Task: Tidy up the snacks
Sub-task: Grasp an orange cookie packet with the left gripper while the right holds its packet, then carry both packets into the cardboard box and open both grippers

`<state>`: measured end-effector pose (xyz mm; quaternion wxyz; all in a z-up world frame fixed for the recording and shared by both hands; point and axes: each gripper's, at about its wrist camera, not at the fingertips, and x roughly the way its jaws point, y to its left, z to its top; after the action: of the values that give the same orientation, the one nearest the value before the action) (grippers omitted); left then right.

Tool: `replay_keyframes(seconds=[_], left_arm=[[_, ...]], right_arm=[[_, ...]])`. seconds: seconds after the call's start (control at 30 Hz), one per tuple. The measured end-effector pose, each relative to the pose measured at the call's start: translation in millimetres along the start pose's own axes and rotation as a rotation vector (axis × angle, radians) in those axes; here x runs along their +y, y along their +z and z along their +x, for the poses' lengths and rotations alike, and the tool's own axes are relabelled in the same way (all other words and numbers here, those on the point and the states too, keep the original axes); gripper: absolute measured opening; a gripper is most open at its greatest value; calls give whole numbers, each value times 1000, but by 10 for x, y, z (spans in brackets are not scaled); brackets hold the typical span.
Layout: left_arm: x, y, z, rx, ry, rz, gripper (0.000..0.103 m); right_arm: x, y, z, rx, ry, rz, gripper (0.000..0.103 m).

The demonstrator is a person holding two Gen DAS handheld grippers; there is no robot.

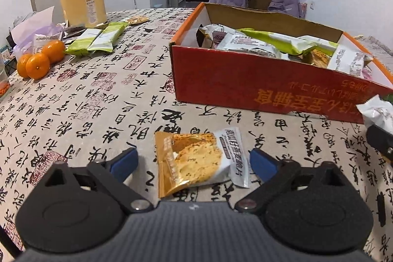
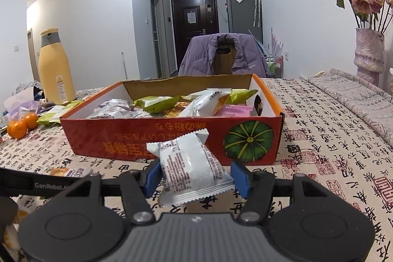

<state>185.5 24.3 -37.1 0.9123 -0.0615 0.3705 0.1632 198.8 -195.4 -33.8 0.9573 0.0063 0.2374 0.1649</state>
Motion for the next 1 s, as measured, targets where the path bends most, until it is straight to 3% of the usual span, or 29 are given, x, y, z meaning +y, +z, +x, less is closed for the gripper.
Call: replay_keyframes(seconds=[0.3, 0.53, 1.0], left_arm=[[0, -38, -92, -37, -21, 17, 63], [26, -63, -111, -60, -23, 25, 56], [94, -120, -305, -112, -69, 35, 54]], right_arm=[[7, -2, -3, -2, 4, -1, 60], [10, -3, -5, -2, 4, -1, 60], [20, -11, -24, -14, 6, -5, 60]])
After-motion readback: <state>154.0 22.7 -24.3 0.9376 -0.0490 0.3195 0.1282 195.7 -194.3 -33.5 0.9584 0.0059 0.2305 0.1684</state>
